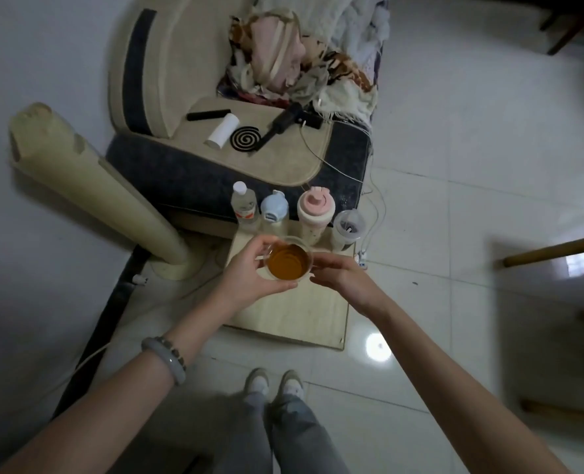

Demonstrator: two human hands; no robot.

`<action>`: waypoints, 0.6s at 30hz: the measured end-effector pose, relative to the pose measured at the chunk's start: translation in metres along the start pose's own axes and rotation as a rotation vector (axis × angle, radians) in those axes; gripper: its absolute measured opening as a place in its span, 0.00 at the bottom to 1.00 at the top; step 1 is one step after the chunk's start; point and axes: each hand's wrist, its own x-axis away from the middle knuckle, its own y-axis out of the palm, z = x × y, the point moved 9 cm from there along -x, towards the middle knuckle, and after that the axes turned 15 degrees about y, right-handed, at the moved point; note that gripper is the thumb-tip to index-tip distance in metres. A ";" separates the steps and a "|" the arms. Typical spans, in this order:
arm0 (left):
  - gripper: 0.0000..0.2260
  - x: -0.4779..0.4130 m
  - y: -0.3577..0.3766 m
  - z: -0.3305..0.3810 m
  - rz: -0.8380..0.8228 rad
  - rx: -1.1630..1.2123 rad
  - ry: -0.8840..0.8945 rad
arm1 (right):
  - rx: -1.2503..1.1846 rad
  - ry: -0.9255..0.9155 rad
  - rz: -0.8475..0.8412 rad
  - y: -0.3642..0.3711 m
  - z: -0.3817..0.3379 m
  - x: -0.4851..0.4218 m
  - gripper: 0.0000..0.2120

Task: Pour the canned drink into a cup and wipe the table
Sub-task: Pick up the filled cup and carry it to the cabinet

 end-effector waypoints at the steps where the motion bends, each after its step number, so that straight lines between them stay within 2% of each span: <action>1: 0.29 -0.004 0.002 -0.009 -0.019 0.008 -0.003 | -0.034 0.017 0.006 -0.001 0.005 -0.009 0.20; 9: 0.30 -0.029 0.022 -0.098 -0.123 0.027 0.023 | -0.242 0.129 0.109 -0.006 0.064 -0.087 0.21; 18: 0.30 -0.030 0.066 -0.223 -0.159 0.026 0.011 | -0.260 0.185 0.171 -0.012 0.159 -0.184 0.22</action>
